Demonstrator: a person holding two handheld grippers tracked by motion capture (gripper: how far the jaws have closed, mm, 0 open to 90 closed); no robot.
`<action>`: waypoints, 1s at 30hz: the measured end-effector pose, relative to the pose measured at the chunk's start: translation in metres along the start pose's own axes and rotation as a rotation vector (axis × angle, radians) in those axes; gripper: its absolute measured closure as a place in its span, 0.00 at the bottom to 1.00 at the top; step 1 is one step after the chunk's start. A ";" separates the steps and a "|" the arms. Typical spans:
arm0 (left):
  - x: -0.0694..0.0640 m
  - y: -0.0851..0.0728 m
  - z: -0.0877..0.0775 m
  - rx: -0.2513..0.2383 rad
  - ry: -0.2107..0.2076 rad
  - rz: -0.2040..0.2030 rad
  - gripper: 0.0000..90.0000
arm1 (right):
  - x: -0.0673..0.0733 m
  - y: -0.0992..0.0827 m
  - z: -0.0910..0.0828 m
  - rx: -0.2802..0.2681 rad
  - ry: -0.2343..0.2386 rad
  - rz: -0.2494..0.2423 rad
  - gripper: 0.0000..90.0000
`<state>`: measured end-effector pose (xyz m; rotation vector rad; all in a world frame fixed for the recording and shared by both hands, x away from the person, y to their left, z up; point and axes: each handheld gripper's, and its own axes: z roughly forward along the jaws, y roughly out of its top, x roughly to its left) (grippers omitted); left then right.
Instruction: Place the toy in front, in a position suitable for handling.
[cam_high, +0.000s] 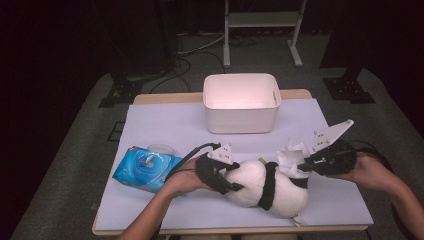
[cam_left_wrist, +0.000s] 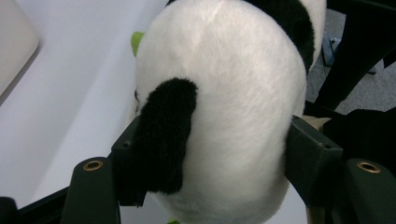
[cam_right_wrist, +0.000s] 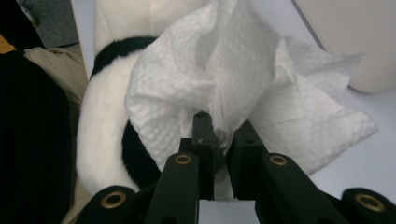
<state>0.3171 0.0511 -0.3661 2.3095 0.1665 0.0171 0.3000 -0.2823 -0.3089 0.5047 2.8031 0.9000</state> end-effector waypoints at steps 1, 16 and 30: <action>0.001 -0.002 0.000 0.003 -0.002 -0.009 0.37 | 0.000 -0.003 -0.001 0.001 -0.004 0.009 0.90; 0.003 0.018 -0.006 -0.015 0.015 -0.008 0.38 | 0.015 -0.008 -0.004 -0.019 0.048 -0.019 0.90; 0.003 0.029 -0.007 -0.025 0.011 0.009 0.39 | 0.012 0.011 0.009 -0.038 0.069 -0.045 0.90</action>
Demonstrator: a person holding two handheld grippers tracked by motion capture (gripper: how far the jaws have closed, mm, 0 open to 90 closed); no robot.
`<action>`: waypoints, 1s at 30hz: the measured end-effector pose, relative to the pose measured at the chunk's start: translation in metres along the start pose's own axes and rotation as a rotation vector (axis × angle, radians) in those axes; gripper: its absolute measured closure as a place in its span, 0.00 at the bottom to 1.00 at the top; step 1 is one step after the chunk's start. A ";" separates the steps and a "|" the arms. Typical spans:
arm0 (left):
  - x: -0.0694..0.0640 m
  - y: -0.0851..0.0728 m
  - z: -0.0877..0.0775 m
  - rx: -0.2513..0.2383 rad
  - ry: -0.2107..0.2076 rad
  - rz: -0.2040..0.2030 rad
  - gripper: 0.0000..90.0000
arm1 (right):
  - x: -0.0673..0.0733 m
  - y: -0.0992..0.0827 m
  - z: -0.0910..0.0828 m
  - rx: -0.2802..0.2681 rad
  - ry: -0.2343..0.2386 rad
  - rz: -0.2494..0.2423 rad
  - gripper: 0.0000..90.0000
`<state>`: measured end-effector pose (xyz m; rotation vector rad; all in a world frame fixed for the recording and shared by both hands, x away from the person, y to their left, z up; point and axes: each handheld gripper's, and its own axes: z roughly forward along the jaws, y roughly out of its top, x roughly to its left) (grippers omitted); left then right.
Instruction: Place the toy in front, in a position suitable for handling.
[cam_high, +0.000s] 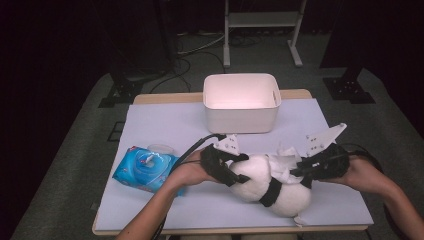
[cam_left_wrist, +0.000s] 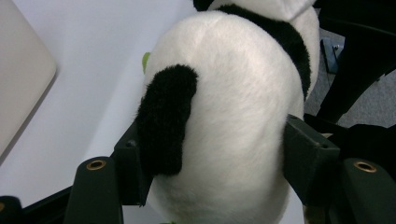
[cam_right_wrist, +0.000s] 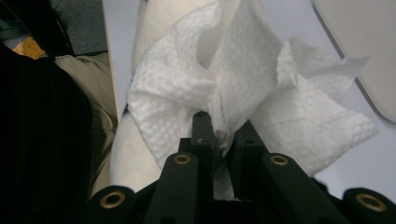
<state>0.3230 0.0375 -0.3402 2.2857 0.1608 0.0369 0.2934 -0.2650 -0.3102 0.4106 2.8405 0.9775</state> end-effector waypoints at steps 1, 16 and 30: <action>0.000 -0.002 -0.001 -0.004 -0.003 -0.006 0.39 | -0.001 -0.003 -0.001 -0.002 -0.002 0.006 0.90; -0.001 0.018 0.003 -0.010 -0.004 0.027 0.38 | -0.001 0.012 0.008 0.008 0.000 -0.036 0.90; 0.006 0.011 0.012 -0.027 -0.072 -0.014 0.18 | 0.002 -0.009 0.005 0.023 0.004 -0.016 0.90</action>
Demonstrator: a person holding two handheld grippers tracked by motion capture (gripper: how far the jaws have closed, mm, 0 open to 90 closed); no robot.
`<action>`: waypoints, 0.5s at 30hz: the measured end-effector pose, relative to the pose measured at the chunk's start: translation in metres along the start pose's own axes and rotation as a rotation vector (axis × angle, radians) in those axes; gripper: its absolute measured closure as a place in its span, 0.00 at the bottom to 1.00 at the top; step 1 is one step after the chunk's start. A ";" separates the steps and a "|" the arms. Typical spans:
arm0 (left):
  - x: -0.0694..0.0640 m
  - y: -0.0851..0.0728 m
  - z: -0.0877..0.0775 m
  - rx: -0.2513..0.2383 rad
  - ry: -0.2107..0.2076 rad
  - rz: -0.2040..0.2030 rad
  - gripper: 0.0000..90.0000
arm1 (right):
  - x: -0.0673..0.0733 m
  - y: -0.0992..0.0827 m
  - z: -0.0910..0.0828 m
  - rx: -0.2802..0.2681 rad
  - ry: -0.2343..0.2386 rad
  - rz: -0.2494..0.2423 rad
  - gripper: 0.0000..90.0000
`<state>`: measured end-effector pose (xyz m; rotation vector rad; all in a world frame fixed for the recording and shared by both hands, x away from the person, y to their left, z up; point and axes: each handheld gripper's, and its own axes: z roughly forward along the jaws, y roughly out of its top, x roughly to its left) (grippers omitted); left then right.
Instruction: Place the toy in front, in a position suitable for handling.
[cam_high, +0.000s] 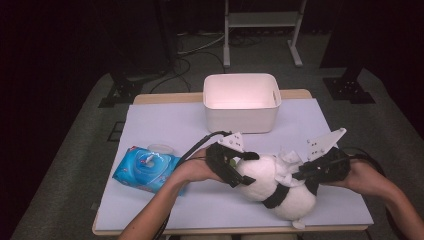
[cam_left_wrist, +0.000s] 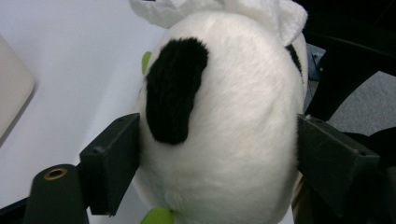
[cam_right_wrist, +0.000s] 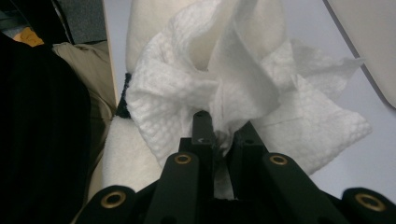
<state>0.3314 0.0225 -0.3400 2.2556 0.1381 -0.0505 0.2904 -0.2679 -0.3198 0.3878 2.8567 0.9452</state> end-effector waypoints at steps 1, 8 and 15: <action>0.002 -0.001 0.002 0.008 -0.002 -0.010 0.15 | 0.000 -0.001 0.000 -0.002 -0.001 0.001 0.90; 0.008 -0.011 0.009 0.013 -0.046 -0.051 0.10 | 0.001 -0.010 -0.005 -0.001 -0.008 0.015 0.90; 0.009 -0.019 0.012 -0.038 -0.085 -0.084 0.20 | 0.003 -0.013 -0.007 -0.001 -0.013 0.027 0.90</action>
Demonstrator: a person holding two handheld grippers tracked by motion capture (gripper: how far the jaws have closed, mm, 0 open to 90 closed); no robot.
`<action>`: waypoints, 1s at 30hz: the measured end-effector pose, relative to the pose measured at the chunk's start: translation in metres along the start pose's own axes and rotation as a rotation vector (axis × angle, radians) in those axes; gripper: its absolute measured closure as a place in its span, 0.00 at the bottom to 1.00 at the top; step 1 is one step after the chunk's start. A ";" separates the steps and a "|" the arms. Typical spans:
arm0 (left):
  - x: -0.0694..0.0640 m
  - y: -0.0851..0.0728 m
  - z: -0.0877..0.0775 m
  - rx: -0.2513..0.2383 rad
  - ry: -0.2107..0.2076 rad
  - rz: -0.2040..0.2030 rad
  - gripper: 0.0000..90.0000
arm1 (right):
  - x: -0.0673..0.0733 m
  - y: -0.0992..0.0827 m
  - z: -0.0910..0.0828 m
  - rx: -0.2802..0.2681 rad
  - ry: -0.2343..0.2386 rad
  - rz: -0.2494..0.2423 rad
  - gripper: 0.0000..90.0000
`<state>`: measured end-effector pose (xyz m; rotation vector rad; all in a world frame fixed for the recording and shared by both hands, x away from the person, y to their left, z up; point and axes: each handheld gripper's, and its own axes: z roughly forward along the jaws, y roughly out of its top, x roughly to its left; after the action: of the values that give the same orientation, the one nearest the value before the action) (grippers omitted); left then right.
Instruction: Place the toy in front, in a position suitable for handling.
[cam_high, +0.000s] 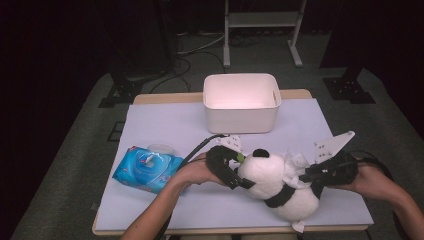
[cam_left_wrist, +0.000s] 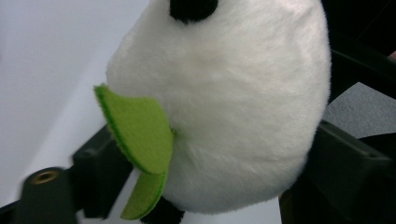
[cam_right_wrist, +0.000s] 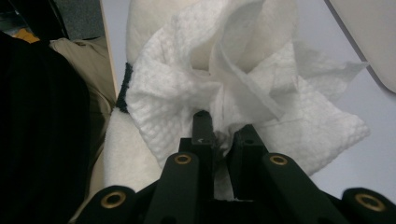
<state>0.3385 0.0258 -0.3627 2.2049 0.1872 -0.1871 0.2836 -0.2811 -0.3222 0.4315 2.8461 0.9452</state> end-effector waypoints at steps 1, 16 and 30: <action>0.000 0.000 -0.001 -0.005 0.001 0.000 0.25 | 0.000 0.000 0.000 -0.006 0.003 0.002 0.90; -0.010 0.024 -0.043 -0.032 0.085 0.059 0.35 | -0.008 0.009 -0.001 -0.145 0.025 0.016 0.91; -0.020 0.043 -0.062 0.010 0.150 0.103 0.35 | -0.012 0.037 -0.007 -0.192 0.021 -0.016 0.91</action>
<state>0.3316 0.0487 -0.2881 2.2332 0.1554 0.0352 0.3028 -0.2602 -0.2939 0.3790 2.7378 1.2120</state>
